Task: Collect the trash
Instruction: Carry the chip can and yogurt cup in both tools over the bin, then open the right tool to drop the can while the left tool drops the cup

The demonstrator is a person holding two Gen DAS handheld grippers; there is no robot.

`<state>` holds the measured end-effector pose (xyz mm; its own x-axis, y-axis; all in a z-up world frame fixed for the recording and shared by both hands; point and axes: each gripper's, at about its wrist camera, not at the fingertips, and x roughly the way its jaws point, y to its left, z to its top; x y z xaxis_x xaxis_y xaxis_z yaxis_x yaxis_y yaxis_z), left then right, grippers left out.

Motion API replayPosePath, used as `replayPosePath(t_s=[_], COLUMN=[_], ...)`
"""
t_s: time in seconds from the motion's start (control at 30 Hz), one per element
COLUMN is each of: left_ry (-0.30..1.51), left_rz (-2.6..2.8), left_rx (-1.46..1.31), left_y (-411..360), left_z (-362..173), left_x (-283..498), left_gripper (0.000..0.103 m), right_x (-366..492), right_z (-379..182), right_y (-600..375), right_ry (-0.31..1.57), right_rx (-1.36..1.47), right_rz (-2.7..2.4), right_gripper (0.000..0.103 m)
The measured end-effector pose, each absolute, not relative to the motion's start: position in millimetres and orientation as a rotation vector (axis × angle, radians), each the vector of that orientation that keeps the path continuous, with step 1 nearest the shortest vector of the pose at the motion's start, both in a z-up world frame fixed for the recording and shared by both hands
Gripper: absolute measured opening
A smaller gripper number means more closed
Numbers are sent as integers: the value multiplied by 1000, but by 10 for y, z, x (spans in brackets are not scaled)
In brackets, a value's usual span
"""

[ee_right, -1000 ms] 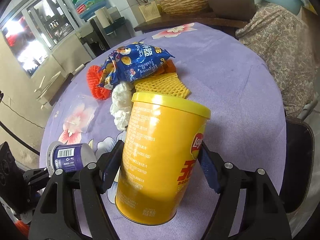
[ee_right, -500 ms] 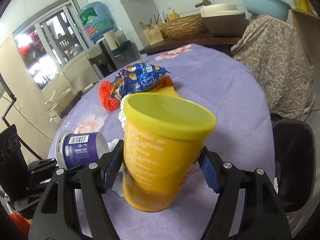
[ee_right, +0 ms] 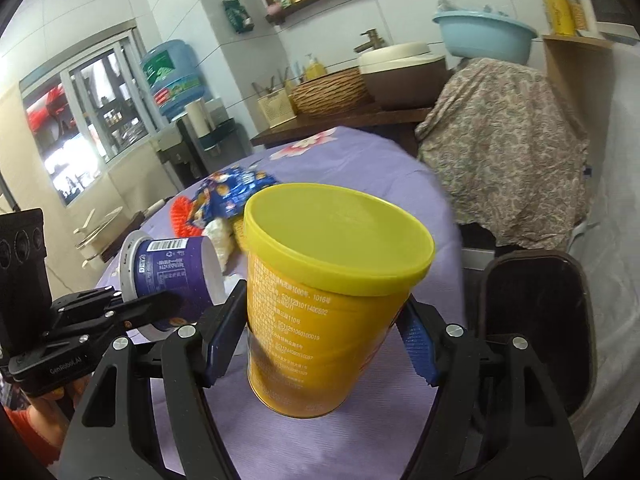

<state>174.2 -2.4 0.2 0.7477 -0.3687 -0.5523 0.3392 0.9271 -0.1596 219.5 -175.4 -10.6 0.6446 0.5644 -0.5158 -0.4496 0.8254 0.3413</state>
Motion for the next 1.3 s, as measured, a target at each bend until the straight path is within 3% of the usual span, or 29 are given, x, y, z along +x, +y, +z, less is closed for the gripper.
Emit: replayPosePath(t_s=[0.47, 1.0, 1.3], left_ry=[642, 740, 787], left_rz=[-619, -702, -699], left_rx=[-58, -56, -43], left_y=[-1067, -1782, -1929], left_z=[146, -59, -229], left_x=[2415, 2964, 3226], left_gripper=[8, 8, 8], right_x=[2545, 3984, 4437], right_z=[-465, -2305, -2991], right_y=[-3109, -3029, -2877], right_ry=[673, 1232, 1428], right_rx=[165, 36, -65], right_rz=[208, 116, 53], right_gripper=[70, 70, 67])
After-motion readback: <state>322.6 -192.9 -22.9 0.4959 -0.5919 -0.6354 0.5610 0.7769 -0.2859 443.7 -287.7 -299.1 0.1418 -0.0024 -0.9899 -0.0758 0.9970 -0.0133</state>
